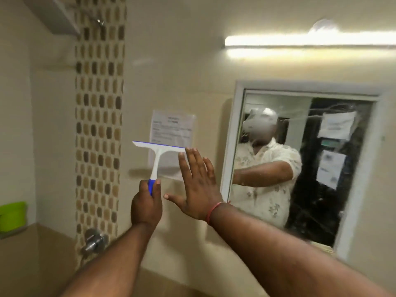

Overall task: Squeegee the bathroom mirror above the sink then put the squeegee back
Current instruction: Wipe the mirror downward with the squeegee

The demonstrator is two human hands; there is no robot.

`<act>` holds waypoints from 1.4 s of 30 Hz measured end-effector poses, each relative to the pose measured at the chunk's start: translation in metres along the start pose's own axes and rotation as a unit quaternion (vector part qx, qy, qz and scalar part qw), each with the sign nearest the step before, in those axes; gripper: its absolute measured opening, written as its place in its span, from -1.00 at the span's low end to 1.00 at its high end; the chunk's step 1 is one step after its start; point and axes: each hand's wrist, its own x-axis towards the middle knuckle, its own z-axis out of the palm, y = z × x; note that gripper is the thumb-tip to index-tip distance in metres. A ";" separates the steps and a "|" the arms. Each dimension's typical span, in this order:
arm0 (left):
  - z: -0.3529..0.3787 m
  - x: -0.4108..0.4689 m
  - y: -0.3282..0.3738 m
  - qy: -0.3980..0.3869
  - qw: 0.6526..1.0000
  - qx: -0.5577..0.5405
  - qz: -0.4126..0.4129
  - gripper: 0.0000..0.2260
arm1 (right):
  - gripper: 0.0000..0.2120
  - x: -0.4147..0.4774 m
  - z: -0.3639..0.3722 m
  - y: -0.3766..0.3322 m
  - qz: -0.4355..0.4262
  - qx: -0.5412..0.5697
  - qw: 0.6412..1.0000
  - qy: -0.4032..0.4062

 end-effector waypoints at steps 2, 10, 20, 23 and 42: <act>0.006 0.004 0.041 0.016 1.000 -0.018 0.020 -0.51 | 0.09 0.002 -0.039 0.019 -0.013 -0.017 0.999 0.027; 0.050 -0.018 0.191 -0.010 0.993 -0.083 0.089 -0.53 | 0.07 -0.023 -0.164 0.114 0.003 -0.123 0.990 0.076; 0.095 -0.051 0.277 -0.040 0.991 -0.066 0.113 -0.52 | 0.03 -0.073 -0.250 0.229 0.108 -0.195 0.974 0.050; 0.101 -0.050 0.288 -0.030 0.993 -0.062 0.094 -0.51 | 0.04 -0.079 -0.263 0.249 0.142 -0.217 0.965 0.037; 0.099 -0.030 0.257 -0.041 0.990 -0.084 0.104 -0.58 | -0.25 -0.060 -0.311 0.304 0.254 -0.184 0.948 0.062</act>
